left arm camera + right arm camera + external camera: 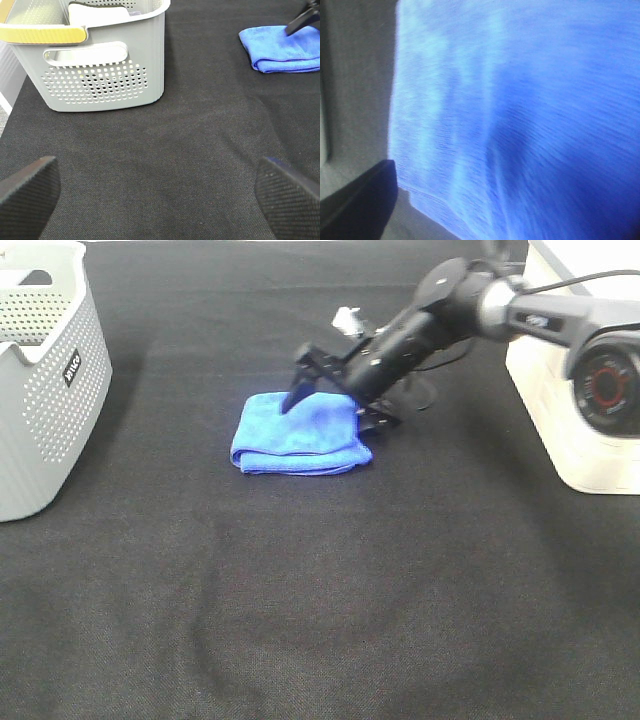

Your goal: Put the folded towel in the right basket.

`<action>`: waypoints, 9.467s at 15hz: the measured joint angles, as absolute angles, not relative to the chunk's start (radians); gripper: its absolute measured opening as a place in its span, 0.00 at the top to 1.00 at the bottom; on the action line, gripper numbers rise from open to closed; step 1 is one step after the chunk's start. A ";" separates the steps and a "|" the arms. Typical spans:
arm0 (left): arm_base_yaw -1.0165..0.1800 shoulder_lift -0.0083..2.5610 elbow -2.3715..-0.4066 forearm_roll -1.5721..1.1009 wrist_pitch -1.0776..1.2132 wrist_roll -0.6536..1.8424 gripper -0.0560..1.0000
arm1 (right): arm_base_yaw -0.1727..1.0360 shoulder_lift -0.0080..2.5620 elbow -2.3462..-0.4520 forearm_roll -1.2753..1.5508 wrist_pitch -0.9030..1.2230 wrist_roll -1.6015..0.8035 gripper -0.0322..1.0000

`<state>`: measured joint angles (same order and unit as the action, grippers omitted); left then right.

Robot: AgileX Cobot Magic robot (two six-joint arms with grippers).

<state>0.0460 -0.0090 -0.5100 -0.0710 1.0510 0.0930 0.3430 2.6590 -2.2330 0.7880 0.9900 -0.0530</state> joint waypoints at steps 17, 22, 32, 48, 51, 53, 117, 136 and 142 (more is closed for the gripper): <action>0.046 -0.009 -0.510 -0.071 1.051 0.093 0.01 | 0.378 2.657 -2.222 0.736 1.017 -0.053 0.78; 0.046 -0.009 -0.510 -0.070 1.051 0.093 0.01 | 0.362 2.547 -2.222 0.674 1.149 -0.053 0.78; 0.046 -0.009 -0.510 -0.067 1.051 0.093 0.01 | 0.171 2.165 -2.326 0.552 1.215 -0.079 0.78; 0.046 -0.009 -0.510 -0.067 1.051 0.093 0.01 | -0.220 2.066 -2.217 0.188 1.226 -0.059 0.77; 0.046 -0.009 -0.510 -0.067 1.051 0.093 0.01 | -0.220 2.082 -2.217 0.180 1.225 -0.032 0.16; 0.046 -0.009 -0.510 -0.067 1.051 0.093 0.01 | -0.219 2.082 -2.217 0.182 1.225 -0.032 0.05; 0.046 -0.009 -0.510 -0.067 1.051 0.093 0.01 | -0.032 -0.003 -0.455 0.072 1.108 -0.053 0.04; 0.046 -0.009 -0.510 -0.067 1.051 0.093 0.01 | -0.032 -0.003 -0.455 0.050 1.105 -0.053 0.04; 0.046 -0.009 -0.510 -0.067 1.051 0.093 0.01 | -0.032 -0.003 -0.455 0.050 1.105 -0.053 0.04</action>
<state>0.0460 -0.0090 -0.5100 -0.0670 1.0510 0.0930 -0.0320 -0.0030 -0.4550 0.0500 1.1050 -0.0530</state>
